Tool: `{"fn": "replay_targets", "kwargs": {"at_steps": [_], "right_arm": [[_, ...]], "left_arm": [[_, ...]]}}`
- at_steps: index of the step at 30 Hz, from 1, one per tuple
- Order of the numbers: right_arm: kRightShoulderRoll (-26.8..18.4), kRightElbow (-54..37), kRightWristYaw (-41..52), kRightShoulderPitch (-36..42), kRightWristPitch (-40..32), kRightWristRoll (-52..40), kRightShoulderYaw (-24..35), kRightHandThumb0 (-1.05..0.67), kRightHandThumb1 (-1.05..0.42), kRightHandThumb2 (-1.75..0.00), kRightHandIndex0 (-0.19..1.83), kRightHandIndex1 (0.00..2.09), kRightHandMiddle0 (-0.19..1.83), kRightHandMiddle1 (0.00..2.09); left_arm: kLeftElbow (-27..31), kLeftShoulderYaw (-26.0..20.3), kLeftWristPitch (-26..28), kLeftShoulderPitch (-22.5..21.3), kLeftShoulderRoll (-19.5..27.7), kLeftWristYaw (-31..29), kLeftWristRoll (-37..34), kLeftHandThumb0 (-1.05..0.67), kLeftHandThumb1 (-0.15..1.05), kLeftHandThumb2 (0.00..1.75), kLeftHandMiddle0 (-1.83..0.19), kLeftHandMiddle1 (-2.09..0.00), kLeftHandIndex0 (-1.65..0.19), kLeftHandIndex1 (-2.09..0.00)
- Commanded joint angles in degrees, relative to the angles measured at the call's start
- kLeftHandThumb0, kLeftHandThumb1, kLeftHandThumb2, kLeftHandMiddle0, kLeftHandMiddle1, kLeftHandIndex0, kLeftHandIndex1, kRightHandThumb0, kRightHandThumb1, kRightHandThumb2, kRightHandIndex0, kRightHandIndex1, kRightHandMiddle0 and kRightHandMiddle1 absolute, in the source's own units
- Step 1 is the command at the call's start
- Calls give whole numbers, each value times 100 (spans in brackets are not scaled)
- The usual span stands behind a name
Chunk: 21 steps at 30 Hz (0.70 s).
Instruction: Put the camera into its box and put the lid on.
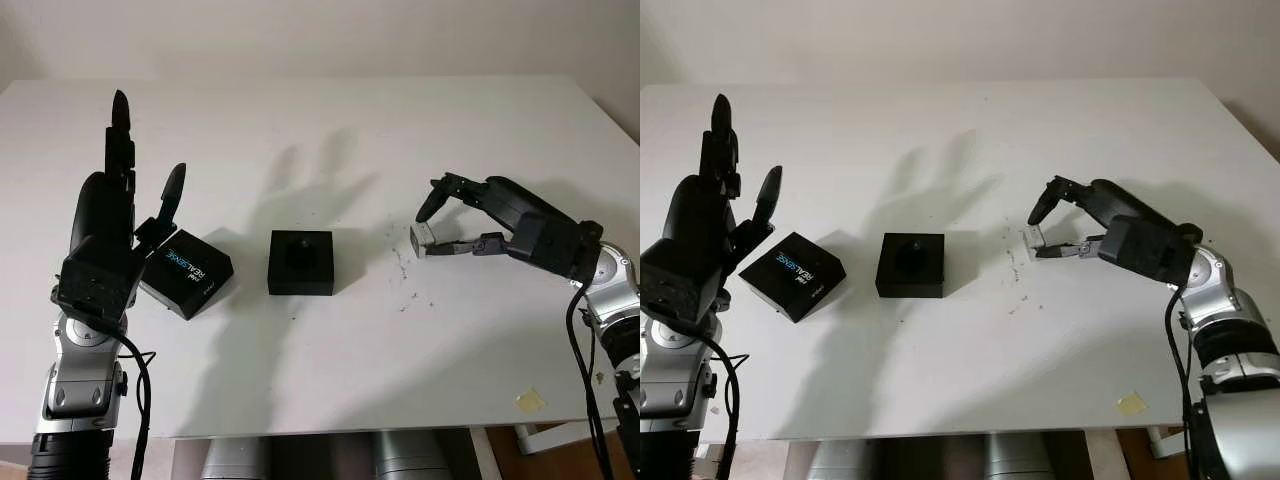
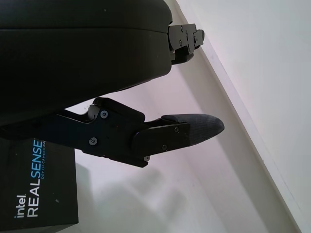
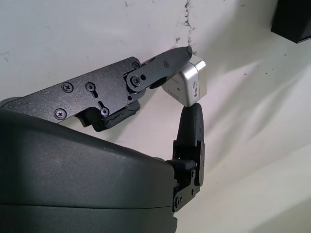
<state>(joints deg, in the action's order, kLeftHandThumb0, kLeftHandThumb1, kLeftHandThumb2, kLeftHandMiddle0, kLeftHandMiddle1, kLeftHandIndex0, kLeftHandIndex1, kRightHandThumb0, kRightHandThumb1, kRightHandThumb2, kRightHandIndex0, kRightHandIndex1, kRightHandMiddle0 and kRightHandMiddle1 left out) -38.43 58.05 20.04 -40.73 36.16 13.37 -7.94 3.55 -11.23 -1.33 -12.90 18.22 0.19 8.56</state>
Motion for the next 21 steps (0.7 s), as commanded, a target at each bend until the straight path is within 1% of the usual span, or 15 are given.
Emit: {"fn": "replay_targets", "kwargs": {"at_steps": [1,16,21], "right_arm": [[18,-114,-22,29,12,-9,63,-42,-98,-6,21,5,27,157],[135,-299,89,71,-81,-123,191,-43,-97,-5,21,5,26,158],[218,-487,176,95,-166,-245,258,-44,-97,-5,21,5,25,158]], "left_arm": [[89,-8,-3,60,63,-1,26,-60,105,53,12,-6,15,-5],[127,-12,11,75,67,-1,69,-60,105,54,13,-5,16,-5],[136,-23,40,80,54,-11,39,-60,105,54,13,-5,16,-5]]}}
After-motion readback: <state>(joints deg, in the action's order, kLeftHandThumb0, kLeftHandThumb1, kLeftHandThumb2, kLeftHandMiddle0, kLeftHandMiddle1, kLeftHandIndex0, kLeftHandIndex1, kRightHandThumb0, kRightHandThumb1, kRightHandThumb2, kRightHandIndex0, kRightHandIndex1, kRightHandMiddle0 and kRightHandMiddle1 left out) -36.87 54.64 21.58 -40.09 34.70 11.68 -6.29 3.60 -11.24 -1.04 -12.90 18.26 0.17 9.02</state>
